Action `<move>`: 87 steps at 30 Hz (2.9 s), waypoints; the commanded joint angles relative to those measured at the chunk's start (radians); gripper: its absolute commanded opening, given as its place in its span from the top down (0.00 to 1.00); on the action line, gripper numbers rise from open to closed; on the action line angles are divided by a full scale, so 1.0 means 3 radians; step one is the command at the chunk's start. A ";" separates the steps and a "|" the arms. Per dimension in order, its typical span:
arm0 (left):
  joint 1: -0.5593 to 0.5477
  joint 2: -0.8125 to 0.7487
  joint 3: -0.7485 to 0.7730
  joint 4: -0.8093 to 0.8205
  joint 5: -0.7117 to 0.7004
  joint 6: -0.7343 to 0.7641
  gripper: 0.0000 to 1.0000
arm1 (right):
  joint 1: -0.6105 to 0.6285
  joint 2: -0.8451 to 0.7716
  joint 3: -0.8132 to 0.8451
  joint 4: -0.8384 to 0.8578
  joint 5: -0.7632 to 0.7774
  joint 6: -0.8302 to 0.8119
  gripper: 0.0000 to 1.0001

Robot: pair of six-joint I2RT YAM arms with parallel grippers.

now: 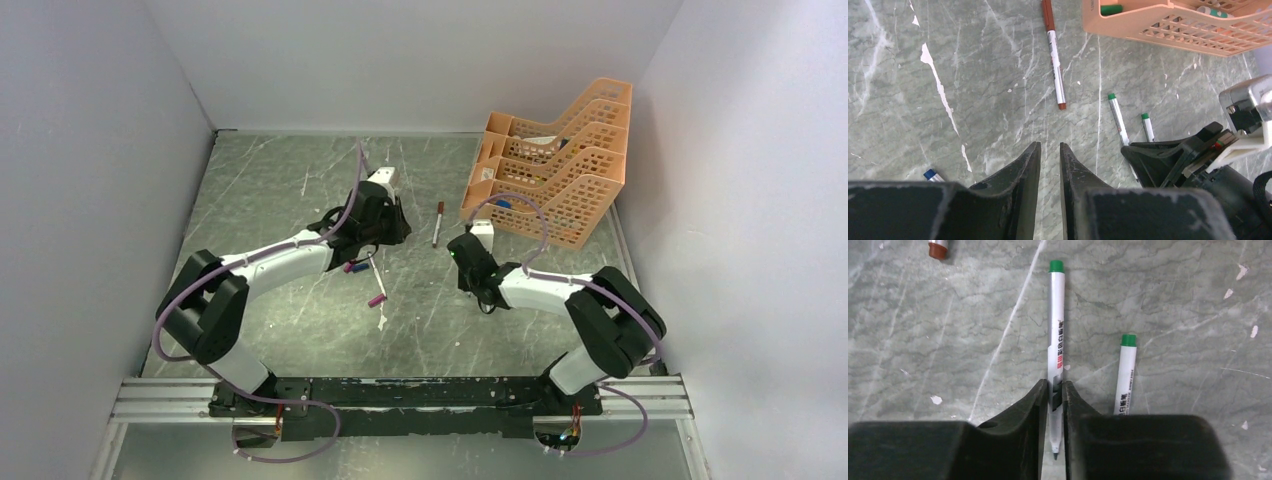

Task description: Insert the pens into the pen caps

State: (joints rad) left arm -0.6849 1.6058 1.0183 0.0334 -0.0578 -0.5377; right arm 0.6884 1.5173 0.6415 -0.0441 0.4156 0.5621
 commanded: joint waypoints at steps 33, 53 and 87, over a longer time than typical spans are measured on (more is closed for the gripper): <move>0.0510 0.0304 -0.0499 0.2481 0.3714 -0.1132 0.63 | 0.0881 -0.1713 -0.0188 0.0538 -0.0691 -0.1096 1.00; 0.0265 -0.0363 -0.0912 0.3289 0.2532 -0.0190 0.93 | 0.0881 -0.3097 -0.1028 0.1167 0.0809 0.0963 0.14; -0.0993 -0.1020 -0.1457 0.3621 0.1427 0.3354 0.93 | 0.0834 -0.1735 -0.2119 0.4591 0.0233 0.4121 0.39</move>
State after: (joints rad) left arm -0.9627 1.3327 0.5598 1.1549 0.3611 0.4023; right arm 0.9489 0.9043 0.0078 1.0409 0.4931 1.7477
